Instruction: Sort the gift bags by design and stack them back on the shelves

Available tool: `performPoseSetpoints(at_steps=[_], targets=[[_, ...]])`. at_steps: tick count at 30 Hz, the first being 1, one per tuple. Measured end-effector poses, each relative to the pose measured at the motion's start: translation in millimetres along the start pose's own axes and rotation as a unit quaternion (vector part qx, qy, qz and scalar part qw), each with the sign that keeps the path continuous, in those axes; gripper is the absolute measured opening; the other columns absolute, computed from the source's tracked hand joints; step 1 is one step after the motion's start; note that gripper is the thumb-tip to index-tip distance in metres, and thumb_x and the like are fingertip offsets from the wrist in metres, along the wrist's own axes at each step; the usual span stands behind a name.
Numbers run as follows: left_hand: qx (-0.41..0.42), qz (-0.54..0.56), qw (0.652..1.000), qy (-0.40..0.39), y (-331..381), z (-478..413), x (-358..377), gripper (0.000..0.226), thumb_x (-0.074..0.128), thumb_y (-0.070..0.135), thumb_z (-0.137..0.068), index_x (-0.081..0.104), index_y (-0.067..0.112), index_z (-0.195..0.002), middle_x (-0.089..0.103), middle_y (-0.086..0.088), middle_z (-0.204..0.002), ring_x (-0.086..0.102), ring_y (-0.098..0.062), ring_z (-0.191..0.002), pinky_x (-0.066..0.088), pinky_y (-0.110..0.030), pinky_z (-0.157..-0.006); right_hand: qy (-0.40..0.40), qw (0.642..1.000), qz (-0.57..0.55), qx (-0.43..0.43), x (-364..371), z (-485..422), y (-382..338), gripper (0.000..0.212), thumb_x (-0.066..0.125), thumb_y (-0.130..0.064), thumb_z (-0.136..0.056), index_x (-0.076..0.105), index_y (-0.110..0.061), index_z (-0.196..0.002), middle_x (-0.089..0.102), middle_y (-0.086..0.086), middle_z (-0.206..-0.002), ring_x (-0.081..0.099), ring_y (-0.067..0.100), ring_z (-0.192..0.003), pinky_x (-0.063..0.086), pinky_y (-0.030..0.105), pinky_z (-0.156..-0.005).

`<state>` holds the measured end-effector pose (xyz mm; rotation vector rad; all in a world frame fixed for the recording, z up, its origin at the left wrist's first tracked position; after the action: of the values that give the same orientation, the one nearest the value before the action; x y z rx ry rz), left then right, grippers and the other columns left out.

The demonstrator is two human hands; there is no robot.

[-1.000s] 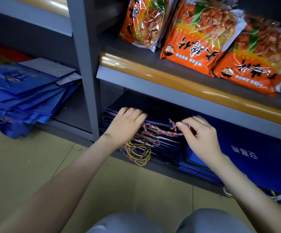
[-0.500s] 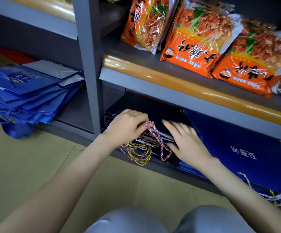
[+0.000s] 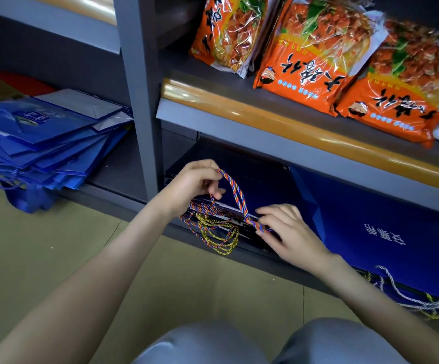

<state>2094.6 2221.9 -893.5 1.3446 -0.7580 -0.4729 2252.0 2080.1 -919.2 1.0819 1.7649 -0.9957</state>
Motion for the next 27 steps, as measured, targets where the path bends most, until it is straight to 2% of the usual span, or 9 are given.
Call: performPoseSetpoints(at_steps=[3, 6, 11, 14, 17, 19, 21, 24, 27], targets=[[0.034, -0.004, 0.998, -0.06, 7, 8, 6, 0.019, 0.056, 0.023, -0.076, 0.052, 0.004, -0.075, 0.044, -0.006, -0.05, 0.044, -0.02, -0.051, 0.046, -0.027, -0.069, 0.02, 0.962, -0.21, 0.173, -14, -4, 4, 0.008, 0.051, -0.031, -0.091, 0.057, -0.027, -0.089, 0.064, -0.01, -0.098, 0.055, 0.012, -0.094, 0.039, 0.024, -0.085], [0.01, -0.183, 0.975, -0.128, 5, 16, 15, 0.032, 0.051, 0.031, -0.088, 0.065, 0.005, -0.079, 0.056, -0.015, -0.06, 0.05, -0.024, -0.059, 0.038, -0.031, -0.067, 0.024, 0.899, -0.356, 0.255, -23, -7, -1, 0.016, 0.051, -0.008, -0.095, 0.056, -0.021, -0.088, 0.067, 0.006, -0.083, 0.059, 0.017, -0.079, 0.045, 0.029, -0.078], [0.254, -0.461, 0.85, -0.031, 18, 33, 14, 0.042, 0.058, 0.049, -0.084, 0.067, 0.015, -0.108, 0.059, -0.001, -0.121, 0.052, -0.011, -0.118, 0.037, -0.031, -0.104, 0.06, 0.878, -0.396, 0.264, -47, -9, -4, 0.029, 0.047, -0.005, -0.077, 0.06, -0.031, -0.082, 0.057, 0.005, -0.069, 0.053, 0.019, -0.07, 0.042, 0.029, -0.071], [0.257, -0.676, 0.69, -0.025, 1, 25, 1, 0.096, 0.063, 0.069, -0.065, 0.044, 0.012, -0.139, 0.045, -0.009, -0.141, 0.037, -0.023, -0.136, 0.018, -0.043, -0.115, 0.049, 0.926, -0.309, 0.213, -54, -8, -4, 0.027, 0.046, -0.005, -0.077, 0.06, -0.026, -0.086, 0.054, 0.006, -0.073, 0.049, 0.024, -0.07, 0.039, 0.033, -0.067], [0.187, -0.781, 0.595, -0.035, -24, 9, -1, 0.074, 0.08, 0.022, -0.065, 0.052, 0.005, -0.131, 0.067, -0.013, -0.106, 0.066, -0.03, -0.096, 0.05, -0.042, -0.087, 0.024, 0.992, -0.104, 0.067, -47, -8, -20, 0.023, 0.043, -0.008, -0.078, 0.061, -0.017, -0.09, 0.056, 0.001, -0.079, 0.048, 0.02, -0.073, 0.041, 0.037, -0.068], [0.173, -0.781, 0.6, -0.01, -14, 1, 5, 0.056, 0.066, 0.001, -0.074, 0.055, 0.01, -0.128, 0.068, -0.008, -0.098, 0.067, -0.03, -0.087, 0.051, -0.034, -0.067, -0.005, 0.998, 0.043, -0.055, -28, -5, -37, 0.024, 0.043, -0.007, -0.081, 0.061, -0.01, -0.097, 0.059, 0.003, -0.083, 0.048, 0.023, -0.078, 0.041, 0.036, -0.072], [0.161, -0.784, 0.599, 0.035, 5, -8, 9, 0.057, 0.05, 0.005, -0.087, 0.039, 0.02, -0.141, 0.063, -0.002, -0.111, 0.062, -0.026, -0.101, 0.045, -0.032, -0.068, -0.031, 0.985, 0.13, -0.11, -6, -2, -40, 0.033, 0.044, -0.01, -0.083, 0.063, -0.005, -0.11, 0.064, 0.009, -0.095, 0.054, 0.027, -0.09, 0.044, 0.037, -0.085], [0.173, -0.797, 0.574, 0.076, 33, -20, 13, 0.066, 0.042, 0.009, -0.093, 0.019, 0.034, -0.149, 0.06, -0.001, -0.112, 0.06, -0.025, -0.103, 0.036, -0.03, -0.065, -0.054, 0.974, 0.213, -0.05, 13, -7, -15, 0.045, 0.04, -0.02, -0.091, 0.057, 0.0, -0.128, 0.061, 0.014, -0.121, 0.055, 0.03, -0.114, 0.035, 0.039, -0.105], [0.207, -0.781, 0.586, 0.058, 42, -20, 9, 0.066, 0.041, 0.008, -0.092, 0.023, 0.039, -0.148, 0.06, 0.003, -0.118, 0.058, -0.023, -0.108, 0.035, -0.028, -0.067, -0.076, 0.943, 0.325, 0.006, 16, -18, 19, 0.05, 0.033, -0.025, -0.097, 0.047, 0.001, -0.137, 0.055, 0.017, -0.133, 0.052, 0.03, -0.123, 0.028, 0.039, -0.11]])
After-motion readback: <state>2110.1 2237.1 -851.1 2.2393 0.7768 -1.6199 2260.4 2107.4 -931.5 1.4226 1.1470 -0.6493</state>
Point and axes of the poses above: each hand's wrist, its own z-axis away from the middle knuckle, its own x-axis out of the palm, y = z × x, the point moved 5 cm from there along -z, towards the middle knuckle
